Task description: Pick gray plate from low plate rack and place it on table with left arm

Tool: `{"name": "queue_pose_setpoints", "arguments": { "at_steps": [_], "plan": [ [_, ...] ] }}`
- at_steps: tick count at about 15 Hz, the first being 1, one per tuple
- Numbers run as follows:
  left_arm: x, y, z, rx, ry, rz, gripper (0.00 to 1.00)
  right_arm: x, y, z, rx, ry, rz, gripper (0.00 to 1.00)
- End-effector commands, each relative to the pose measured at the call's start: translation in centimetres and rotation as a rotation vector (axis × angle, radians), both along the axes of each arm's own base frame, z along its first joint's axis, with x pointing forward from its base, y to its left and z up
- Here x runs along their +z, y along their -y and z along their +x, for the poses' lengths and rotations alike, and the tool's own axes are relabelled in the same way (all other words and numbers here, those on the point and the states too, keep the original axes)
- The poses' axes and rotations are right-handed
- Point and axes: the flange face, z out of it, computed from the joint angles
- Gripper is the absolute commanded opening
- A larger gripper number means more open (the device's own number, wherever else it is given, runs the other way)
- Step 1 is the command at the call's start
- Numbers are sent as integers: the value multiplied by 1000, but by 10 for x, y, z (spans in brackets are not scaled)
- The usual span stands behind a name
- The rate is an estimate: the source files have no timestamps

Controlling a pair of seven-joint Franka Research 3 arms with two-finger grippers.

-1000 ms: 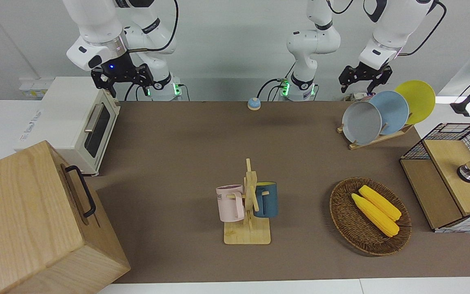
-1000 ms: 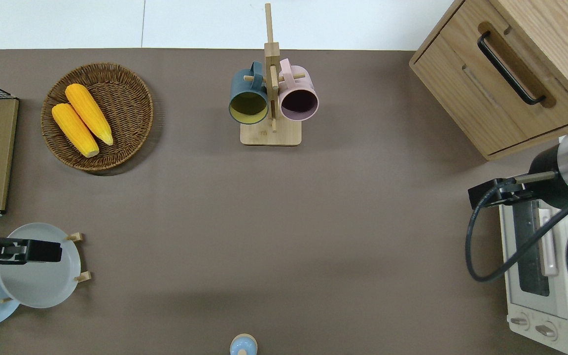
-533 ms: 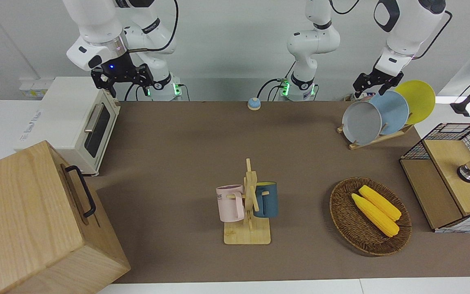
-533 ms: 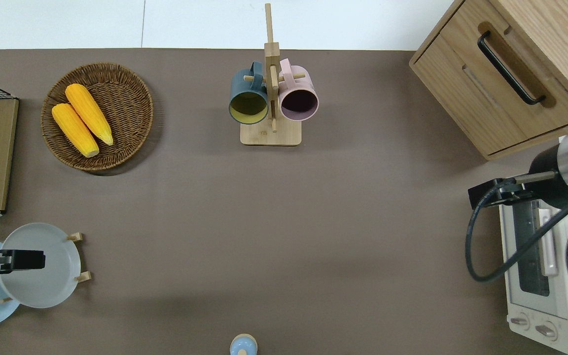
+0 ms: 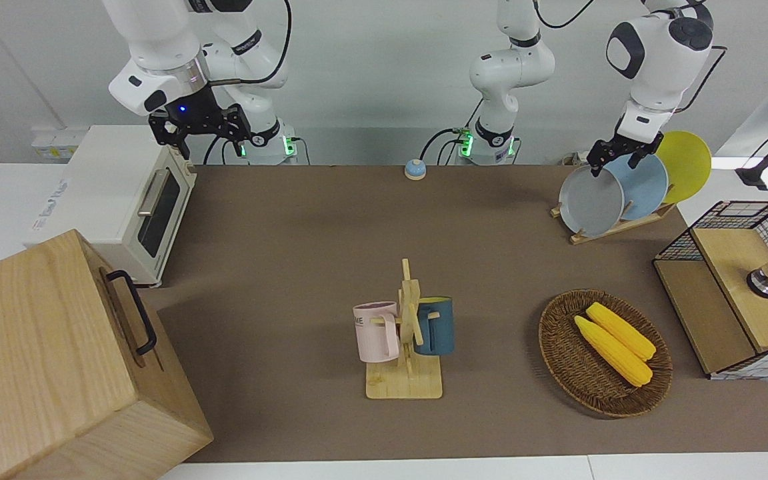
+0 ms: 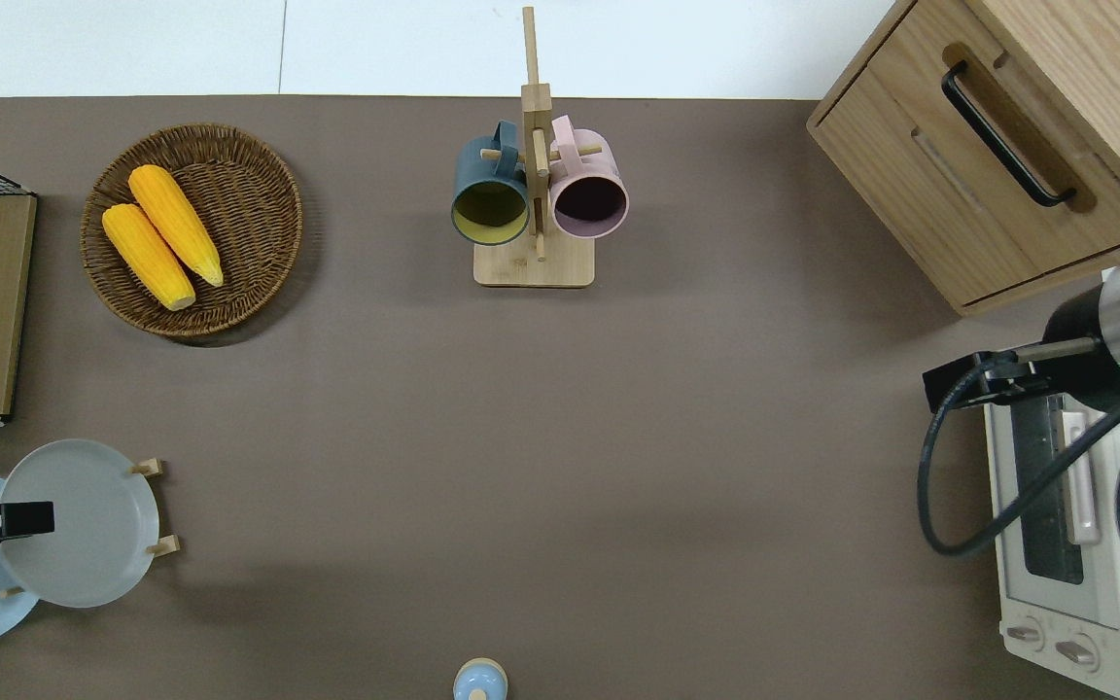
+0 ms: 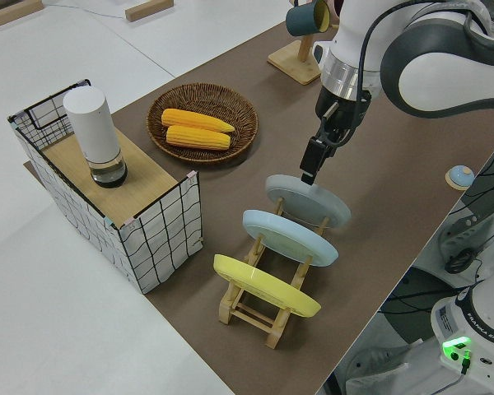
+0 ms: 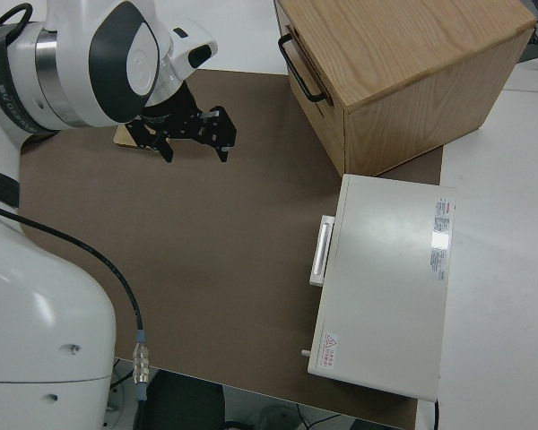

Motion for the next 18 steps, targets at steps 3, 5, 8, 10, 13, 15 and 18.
{"name": "queue_pose_setpoints", "arguments": {
  "at_steps": [3,5,8,10,13,15,18],
  "plan": [
    [-25,-10,-13,17,37,24,989,3,3,-2,-17,-2,-8,983],
    [-35,-10,-14,18,38,23,985,4,3,-2,-17,-1,-8,983],
    [-42,-17,-14,32,36,23,945,4,2,-2,-15,-1,-8,983],
    [-44,-20,-13,9,23,66,804,4,2,-2,-15,-1,-8,983],
    [-49,-18,-9,22,23,69,423,4,3,-2,-17,-1,-8,983],
    [-51,-13,-6,39,28,72,232,4,3,-2,-17,-1,-8,983],
    [-50,-9,-4,34,25,82,21,4,3,-2,-17,-1,-8,983]
  ]
}}
